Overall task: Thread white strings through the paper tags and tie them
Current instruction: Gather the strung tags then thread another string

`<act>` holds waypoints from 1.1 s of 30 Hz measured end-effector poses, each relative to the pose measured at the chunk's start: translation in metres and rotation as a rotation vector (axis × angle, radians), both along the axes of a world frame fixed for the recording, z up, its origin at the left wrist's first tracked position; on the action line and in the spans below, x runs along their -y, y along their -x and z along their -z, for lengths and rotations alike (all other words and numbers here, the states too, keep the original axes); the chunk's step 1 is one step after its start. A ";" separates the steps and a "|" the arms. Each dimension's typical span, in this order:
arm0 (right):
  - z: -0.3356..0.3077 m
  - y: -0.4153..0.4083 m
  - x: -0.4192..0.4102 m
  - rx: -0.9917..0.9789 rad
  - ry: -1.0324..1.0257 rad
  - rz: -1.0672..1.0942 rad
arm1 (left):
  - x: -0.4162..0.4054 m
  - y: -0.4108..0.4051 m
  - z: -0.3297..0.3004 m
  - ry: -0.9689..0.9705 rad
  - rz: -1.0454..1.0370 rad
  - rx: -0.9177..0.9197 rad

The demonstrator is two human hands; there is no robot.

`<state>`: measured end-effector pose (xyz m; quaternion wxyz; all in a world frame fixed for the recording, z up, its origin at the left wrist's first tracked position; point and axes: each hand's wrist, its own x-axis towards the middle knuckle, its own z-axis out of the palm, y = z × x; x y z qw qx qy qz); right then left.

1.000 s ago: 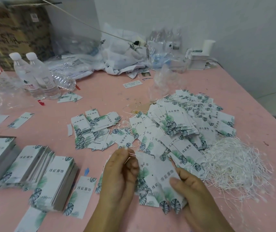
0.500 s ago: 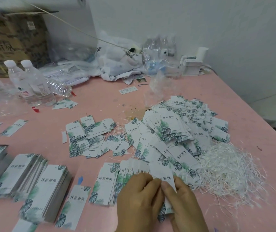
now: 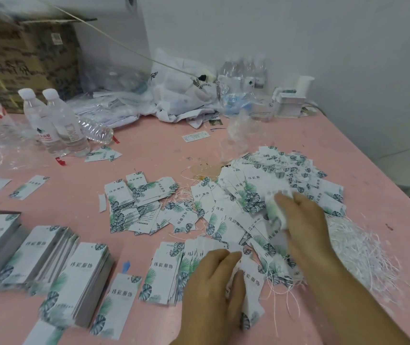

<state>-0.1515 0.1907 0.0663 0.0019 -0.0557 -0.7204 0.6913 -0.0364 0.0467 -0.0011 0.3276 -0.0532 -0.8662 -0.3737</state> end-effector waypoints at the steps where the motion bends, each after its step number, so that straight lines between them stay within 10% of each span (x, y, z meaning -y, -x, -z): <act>1: -0.007 0.020 0.000 -0.044 -0.082 0.018 | 0.002 0.000 -0.001 -0.016 -0.021 0.018; 7: -0.015 0.081 0.004 -0.037 -0.837 0.006 | 0.023 0.004 -0.002 -0.063 -0.201 0.163; 14: 0.015 -0.024 0.002 -0.193 -0.667 -0.269 | 0.033 0.009 -0.002 0.054 -0.200 0.411; 21: 0.044 -0.086 0.010 -0.081 -1.236 -0.565 | 0.035 0.010 0.002 0.003 -0.241 0.370; 27: 0.052 -0.084 0.005 -0.021 -0.971 -0.522 | 0.045 0.006 0.003 -0.064 -0.314 0.346; 33: 0.055 -0.077 -0.005 0.177 -0.040 -0.375 | 0.070 0.000 0.006 -0.080 -0.454 0.441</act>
